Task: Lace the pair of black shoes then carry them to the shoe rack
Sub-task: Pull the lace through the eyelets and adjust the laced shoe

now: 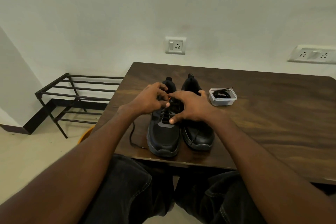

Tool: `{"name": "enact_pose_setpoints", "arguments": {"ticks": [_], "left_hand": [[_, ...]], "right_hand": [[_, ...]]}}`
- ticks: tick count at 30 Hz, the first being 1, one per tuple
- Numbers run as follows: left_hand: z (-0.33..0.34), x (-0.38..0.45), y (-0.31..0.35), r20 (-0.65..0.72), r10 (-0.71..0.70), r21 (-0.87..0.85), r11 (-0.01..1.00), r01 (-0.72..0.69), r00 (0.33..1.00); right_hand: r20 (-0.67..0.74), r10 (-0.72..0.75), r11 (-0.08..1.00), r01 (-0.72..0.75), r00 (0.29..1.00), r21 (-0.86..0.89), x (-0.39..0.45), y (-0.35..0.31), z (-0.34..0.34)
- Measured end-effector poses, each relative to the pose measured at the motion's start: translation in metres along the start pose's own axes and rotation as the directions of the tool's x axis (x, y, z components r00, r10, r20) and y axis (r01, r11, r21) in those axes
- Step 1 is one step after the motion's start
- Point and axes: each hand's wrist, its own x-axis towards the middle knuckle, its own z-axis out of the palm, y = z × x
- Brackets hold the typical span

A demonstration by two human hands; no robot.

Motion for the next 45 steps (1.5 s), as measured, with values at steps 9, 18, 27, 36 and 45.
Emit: {"name": "enact_pose_setpoints", "arguments": {"ticks": [9, 18, 27, 36, 45], "left_hand": [[-0.006, -0.002, 0.0, 0.034, 0.048, -0.047, 0.998, -0.047, 0.998], [-0.012, -0.013, 0.0, -0.03, -0.062, -0.307, 0.95, 0.05, 0.998], [-0.006, -0.011, 0.008, -0.127, 0.019, 0.095, 0.995, -0.007, 0.992], [-0.009, -0.014, 0.02, -0.195, -0.004, 0.101, 0.995, 0.024, 0.981], [-0.006, -0.017, 0.029, -0.181, -0.028, 0.019, 0.999, 0.032, 0.983]], "right_hand": [[0.047, 0.094, 0.993, -0.097, 0.994, 0.072, 0.004, -0.005, -0.001], [0.037, 0.12, 0.989, -0.123, 0.992, 0.085, 0.002, -0.009, -0.001], [0.044, 0.109, 0.991, -0.112, 0.993, 0.07, 0.006, -0.008, 0.003], [0.046, 0.098, 0.993, -0.101, 0.994, 0.063, 0.008, -0.006, 0.005], [0.056, 0.119, 0.989, -0.124, 0.991, 0.086, 0.006, -0.01, 0.001]]}}
